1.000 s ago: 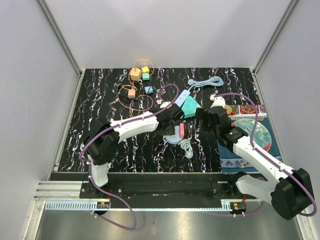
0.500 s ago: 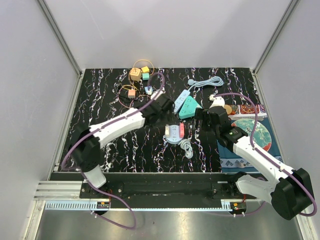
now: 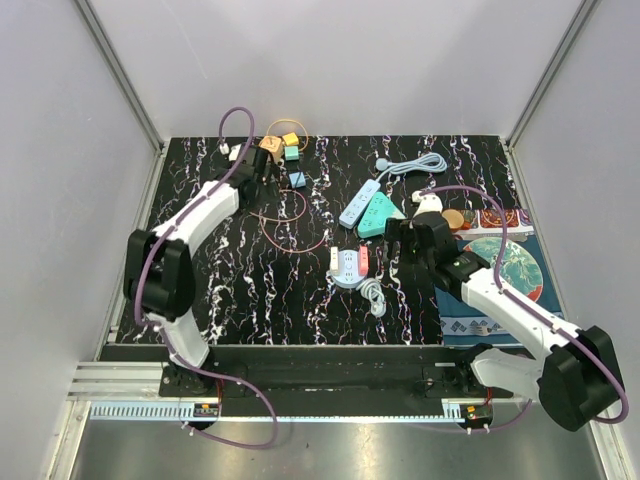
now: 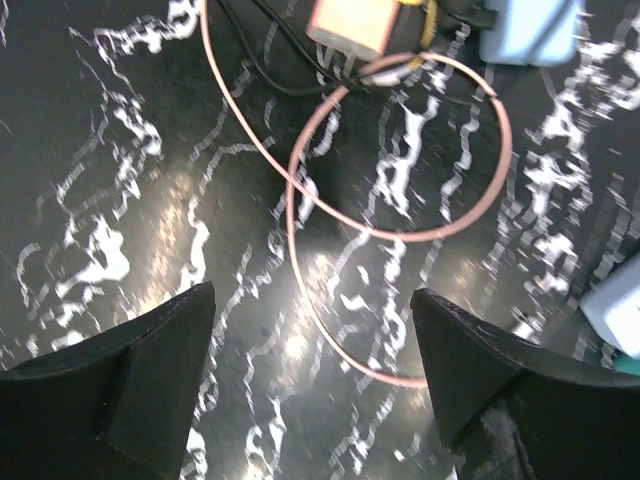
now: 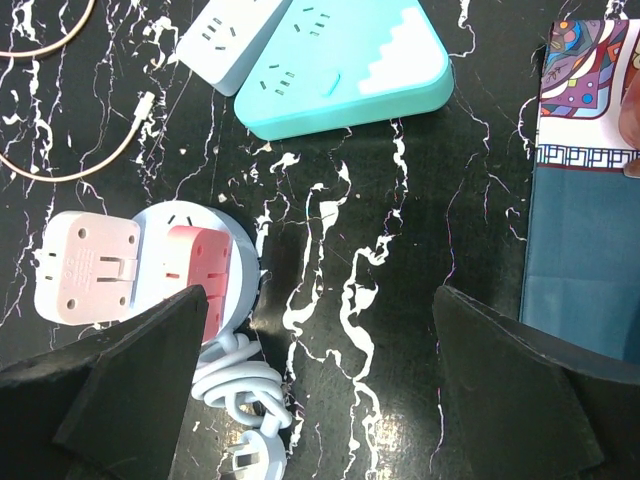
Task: Insert the plug
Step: Insert the plug into the socket.
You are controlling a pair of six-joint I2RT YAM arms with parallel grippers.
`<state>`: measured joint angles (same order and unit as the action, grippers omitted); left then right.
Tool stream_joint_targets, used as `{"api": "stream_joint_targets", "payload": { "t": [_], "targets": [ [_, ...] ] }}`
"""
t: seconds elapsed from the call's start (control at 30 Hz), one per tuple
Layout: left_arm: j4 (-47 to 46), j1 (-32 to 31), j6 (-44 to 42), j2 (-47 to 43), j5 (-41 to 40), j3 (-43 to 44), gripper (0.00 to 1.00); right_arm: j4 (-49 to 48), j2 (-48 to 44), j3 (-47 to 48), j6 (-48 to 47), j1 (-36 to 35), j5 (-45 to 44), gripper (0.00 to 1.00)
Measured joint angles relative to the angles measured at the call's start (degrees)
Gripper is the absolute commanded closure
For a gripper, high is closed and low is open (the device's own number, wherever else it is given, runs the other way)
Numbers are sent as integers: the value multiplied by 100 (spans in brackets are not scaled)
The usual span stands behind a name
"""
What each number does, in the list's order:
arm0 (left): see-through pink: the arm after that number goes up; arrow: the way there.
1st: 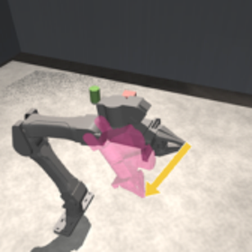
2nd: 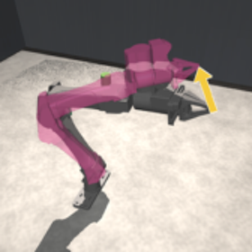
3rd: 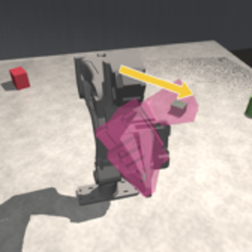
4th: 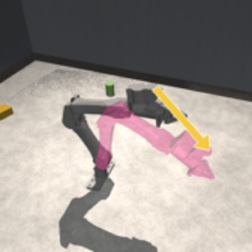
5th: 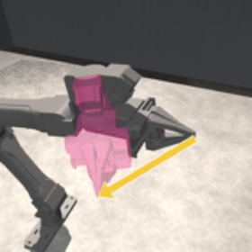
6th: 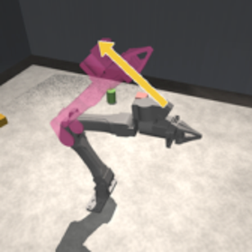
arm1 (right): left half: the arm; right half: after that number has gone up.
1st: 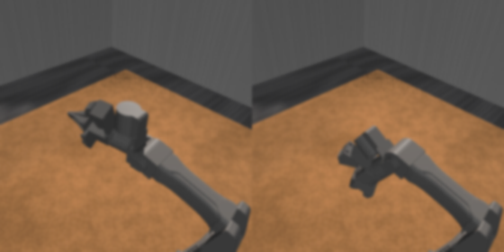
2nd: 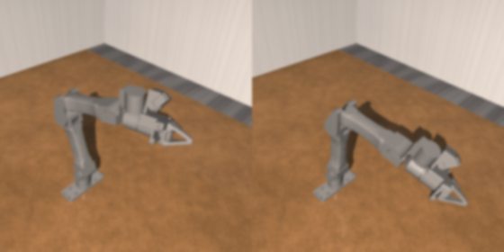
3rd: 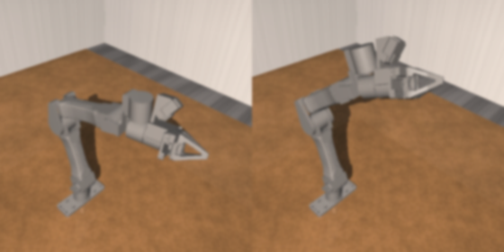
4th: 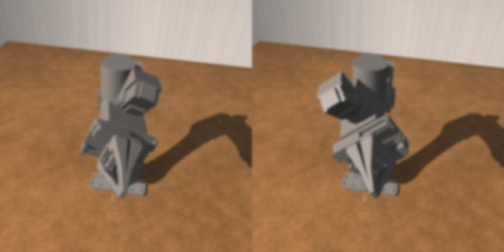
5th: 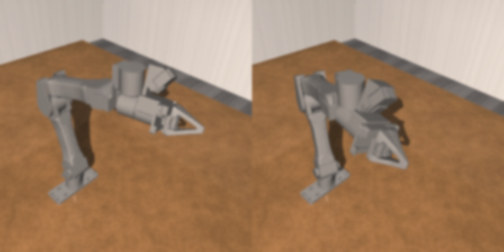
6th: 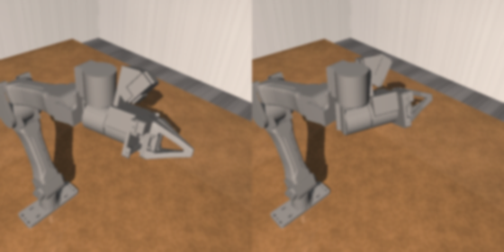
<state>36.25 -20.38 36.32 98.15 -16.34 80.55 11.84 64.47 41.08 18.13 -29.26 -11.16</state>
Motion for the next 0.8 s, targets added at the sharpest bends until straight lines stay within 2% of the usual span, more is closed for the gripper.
{"api": "stream_joint_targets", "payload": {
  "t": [0.13,0.4,0.8],
  "targets": [
    [-146,374,-402,872,28,490,26,-2,55,0,-57,0,22,0],
    [-577,713,-1086,2310,203,1639,33,-66,278,0,-188,0,42,0],
    [-887,802,-1668,3331,461,2490,39,-140,678,0,-302,0,138,0]
  ]
}}
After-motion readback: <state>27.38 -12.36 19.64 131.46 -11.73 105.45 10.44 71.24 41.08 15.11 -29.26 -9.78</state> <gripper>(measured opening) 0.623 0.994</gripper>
